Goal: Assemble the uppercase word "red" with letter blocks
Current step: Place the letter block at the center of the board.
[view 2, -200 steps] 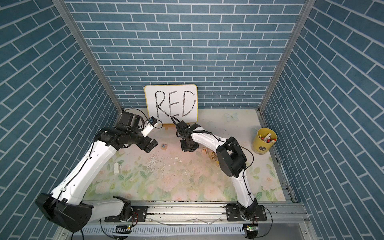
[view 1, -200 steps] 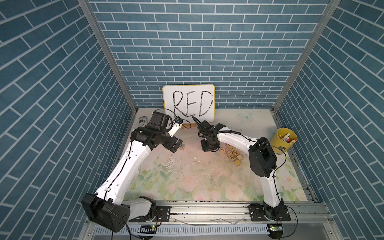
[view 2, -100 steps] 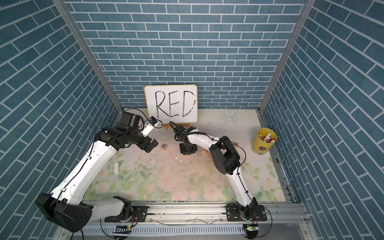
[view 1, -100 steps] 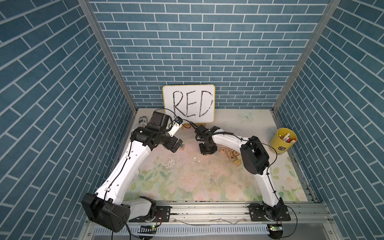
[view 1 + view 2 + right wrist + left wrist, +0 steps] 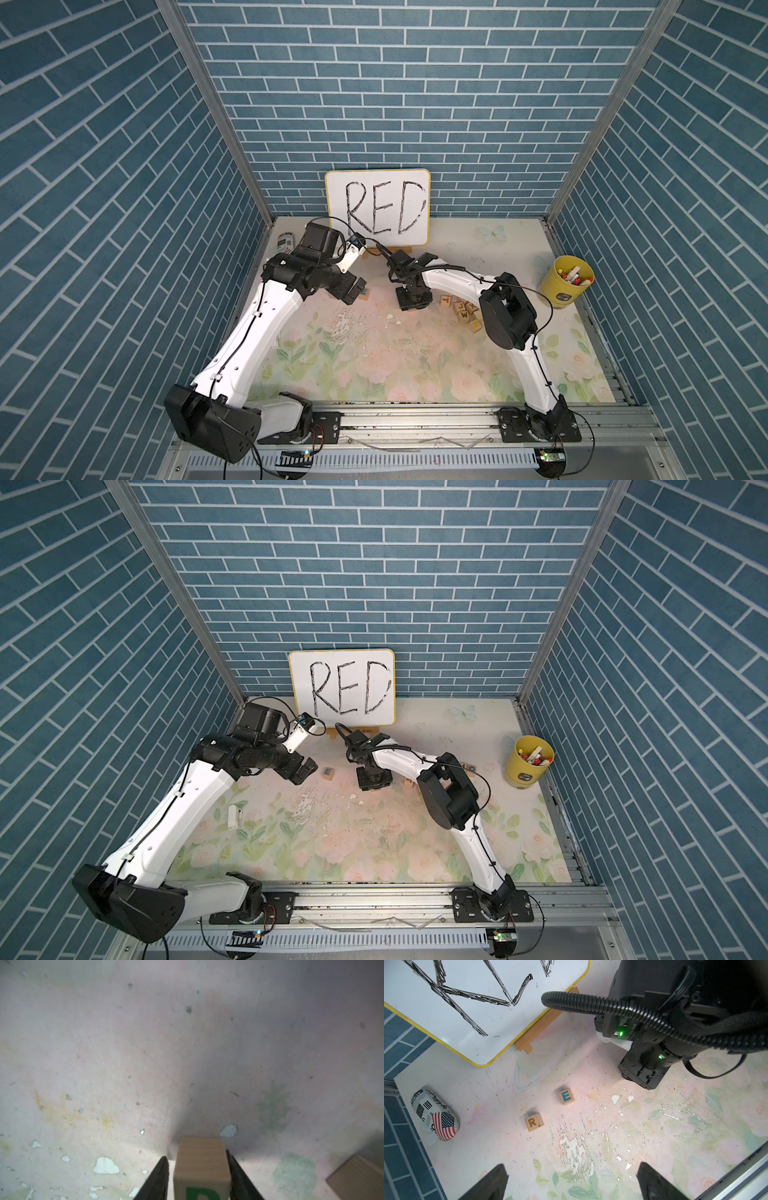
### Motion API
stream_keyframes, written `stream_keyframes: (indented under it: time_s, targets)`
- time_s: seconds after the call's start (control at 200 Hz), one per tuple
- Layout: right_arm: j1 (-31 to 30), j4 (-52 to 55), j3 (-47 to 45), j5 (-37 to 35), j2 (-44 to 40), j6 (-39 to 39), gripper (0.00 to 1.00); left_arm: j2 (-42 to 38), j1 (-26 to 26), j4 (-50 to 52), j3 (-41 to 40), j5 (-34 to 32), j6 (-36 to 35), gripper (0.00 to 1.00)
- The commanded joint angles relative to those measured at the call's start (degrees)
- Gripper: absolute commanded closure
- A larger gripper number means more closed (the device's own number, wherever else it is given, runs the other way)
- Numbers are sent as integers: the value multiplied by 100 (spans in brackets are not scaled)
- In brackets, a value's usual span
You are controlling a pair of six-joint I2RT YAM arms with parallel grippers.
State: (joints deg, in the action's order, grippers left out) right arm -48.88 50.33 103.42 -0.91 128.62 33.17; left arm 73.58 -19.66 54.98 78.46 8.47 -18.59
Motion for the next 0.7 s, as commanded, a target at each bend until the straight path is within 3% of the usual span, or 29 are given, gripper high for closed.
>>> stream_keyframes:
  time_s: [0.0, 0.33, 0.43, 0.57, 0.695]
  targets:
    - [-37, 127, 105, -245, -230, -31, 52, 59, 41, -5, 132, -17, 90, 1]
    - [-60, 192, -118, -503, -1231, -388, 51, 310, 41, -119, 709, -811, 664, 1]
    - [-37, -44, -500, -534, -1626, -408, 50, 434, 41, -147, 682, -745, 902, 1]
    - [176, -72, -955, -791, -2157, -331, 50, 721, 25, -246, 334, -148, 1351, 1]
    - [441, -11, -1431, -949, -2596, -225, 51, 1195, -92, -360, 296, -116, 1689, 1]
